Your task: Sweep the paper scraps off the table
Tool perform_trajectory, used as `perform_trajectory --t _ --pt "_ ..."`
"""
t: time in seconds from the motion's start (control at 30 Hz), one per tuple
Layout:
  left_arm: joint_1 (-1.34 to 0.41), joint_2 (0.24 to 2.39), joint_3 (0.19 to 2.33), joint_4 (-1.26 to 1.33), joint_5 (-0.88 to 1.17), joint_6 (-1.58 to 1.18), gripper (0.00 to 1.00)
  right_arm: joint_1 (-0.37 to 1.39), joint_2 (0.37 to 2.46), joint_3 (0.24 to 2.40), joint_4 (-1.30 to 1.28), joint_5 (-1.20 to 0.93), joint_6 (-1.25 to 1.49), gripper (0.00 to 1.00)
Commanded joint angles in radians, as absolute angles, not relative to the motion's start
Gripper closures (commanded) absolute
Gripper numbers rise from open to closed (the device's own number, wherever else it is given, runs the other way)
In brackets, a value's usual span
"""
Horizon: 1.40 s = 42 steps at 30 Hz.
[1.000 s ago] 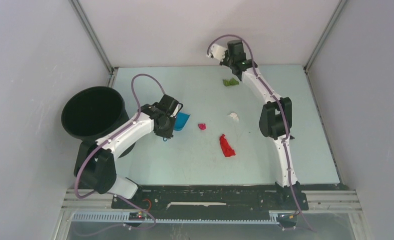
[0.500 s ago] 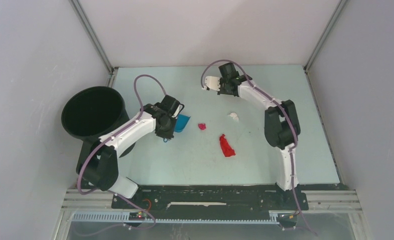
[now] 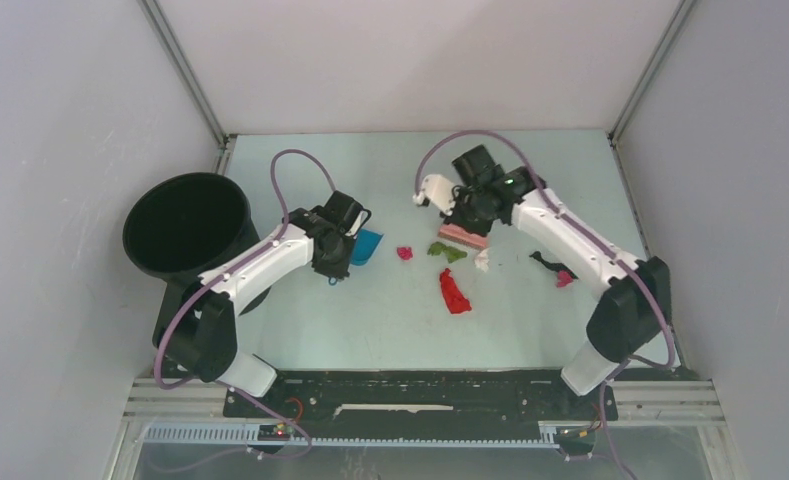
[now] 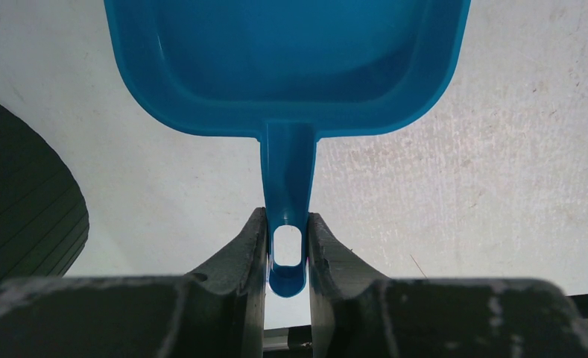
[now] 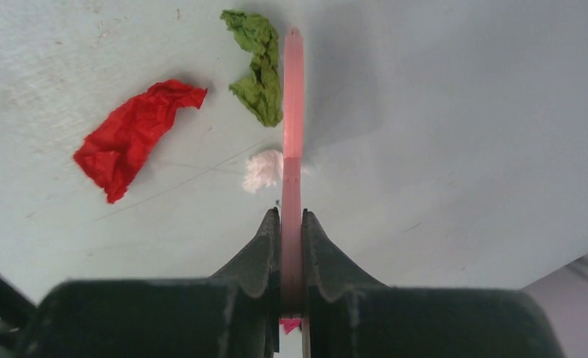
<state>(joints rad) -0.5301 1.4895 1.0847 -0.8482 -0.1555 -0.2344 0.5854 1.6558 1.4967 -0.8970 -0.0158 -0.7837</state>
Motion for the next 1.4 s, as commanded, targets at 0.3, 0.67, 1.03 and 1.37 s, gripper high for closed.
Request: perform_trajectory --t 0.3,0.67,1.03,1.37 --pt "-0.539 1.484 1.092 -0.843 -0.173 -0.218 1.00 0.520 1.387 1.462 -1.253 -0.434 -0.693 1.00" --pt "-0.540 1.502 1.093 -0.844 -0.172 -0.216 1.00 0.563 1.456 1.334 -1.070 -0.329 -0.564 1.00" --pt "-0.642 1.402 1.120 -0.843 -0.185 -0.194 1.00 0.464 1.450 1.395 -0.945 -0.241 -0.476 1.00" --pt "-0.805 1.338 1.146 -0.989 -0.170 -0.231 1.00 0.306 1.216 1.420 -0.942 -0.192 -0.433 1.00"
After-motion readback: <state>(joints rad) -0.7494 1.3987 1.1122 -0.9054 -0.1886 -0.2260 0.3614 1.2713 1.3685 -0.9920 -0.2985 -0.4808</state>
